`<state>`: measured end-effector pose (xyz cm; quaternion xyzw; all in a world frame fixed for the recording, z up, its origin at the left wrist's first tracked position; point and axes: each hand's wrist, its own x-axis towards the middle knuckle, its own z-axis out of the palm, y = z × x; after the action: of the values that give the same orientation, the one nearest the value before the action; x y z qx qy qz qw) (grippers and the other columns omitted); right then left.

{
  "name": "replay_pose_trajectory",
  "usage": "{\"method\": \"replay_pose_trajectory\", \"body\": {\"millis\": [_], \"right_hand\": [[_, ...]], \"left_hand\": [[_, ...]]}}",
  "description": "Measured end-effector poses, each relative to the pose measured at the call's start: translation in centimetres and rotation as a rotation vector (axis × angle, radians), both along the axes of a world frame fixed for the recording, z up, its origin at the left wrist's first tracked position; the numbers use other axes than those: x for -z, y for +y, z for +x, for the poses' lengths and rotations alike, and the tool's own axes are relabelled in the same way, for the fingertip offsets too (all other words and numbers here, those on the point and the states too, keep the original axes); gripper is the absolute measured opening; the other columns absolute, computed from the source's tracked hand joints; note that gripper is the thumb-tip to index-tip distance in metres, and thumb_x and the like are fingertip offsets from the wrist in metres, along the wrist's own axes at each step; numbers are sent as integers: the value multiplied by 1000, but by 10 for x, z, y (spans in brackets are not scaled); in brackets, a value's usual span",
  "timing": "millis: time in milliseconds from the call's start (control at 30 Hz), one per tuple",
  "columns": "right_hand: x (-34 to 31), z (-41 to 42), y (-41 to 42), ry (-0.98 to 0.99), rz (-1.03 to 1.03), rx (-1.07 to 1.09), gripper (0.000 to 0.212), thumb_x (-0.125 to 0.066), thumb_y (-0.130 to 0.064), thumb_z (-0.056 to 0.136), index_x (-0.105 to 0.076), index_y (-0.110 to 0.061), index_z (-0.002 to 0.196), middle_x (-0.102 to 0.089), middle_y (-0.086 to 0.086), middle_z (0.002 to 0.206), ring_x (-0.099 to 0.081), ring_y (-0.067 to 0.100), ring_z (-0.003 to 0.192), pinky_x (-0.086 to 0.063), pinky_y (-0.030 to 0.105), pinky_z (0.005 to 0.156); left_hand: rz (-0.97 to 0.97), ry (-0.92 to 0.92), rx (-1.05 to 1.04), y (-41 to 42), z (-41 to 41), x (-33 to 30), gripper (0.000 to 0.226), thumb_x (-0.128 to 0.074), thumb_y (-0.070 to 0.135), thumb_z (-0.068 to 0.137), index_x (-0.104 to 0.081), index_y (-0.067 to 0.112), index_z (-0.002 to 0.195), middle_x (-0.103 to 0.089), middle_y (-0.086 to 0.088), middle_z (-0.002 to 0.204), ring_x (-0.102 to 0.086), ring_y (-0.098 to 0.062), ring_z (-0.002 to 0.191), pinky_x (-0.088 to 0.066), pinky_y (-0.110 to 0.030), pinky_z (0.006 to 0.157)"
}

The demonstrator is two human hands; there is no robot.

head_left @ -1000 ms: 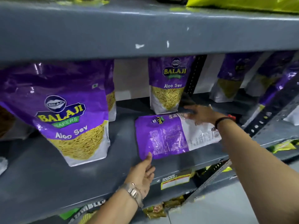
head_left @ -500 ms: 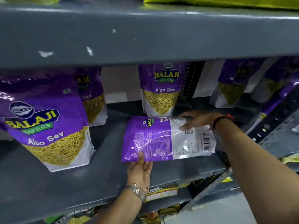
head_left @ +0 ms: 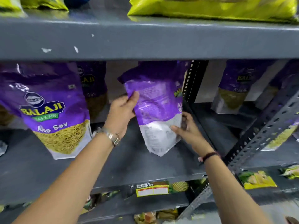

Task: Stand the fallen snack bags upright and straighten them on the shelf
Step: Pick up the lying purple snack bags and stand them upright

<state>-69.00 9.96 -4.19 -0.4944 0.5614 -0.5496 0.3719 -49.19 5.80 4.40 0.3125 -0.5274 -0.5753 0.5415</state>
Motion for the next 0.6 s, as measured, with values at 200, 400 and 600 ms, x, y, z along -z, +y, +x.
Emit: {"method": "replay_pose_trajectory", "body": {"millis": [200, 400, 600], "right_hand": [[30, 4, 6, -4, 11, 7, 50, -65, -9, 79, -32, -17, 116, -51, -5, 111, -53, 5, 101, -48, 11, 81], [36, -8, 0, -125, 169, -14, 77, -33, -77, 71, -23, -40, 138, -24, -12, 152, -24, 7, 138, -15, 42, 118], [57, 7, 27, -111, 62, 207, 87, -27, -86, 63, -56, -23, 115, -58, 9, 129, -51, 15, 119, -37, 46, 105]], "left_hand": [[-74, -172, 71, -12, 6, 41, 8, -59, 25, 80, -62, 17, 78, -67, 2, 85, -60, -7, 82, -47, -21, 81], [28, -520, 194, -2, -3, 114, 67, -77, 9, 64, -39, 22, 117, -54, -5, 125, -53, -17, 113, -46, -36, 96], [48, -576, 114, -14, -6, 129, 80, -78, 10, 60, -34, 22, 125, -52, -1, 125, -49, -19, 118, -40, -39, 102]]}}
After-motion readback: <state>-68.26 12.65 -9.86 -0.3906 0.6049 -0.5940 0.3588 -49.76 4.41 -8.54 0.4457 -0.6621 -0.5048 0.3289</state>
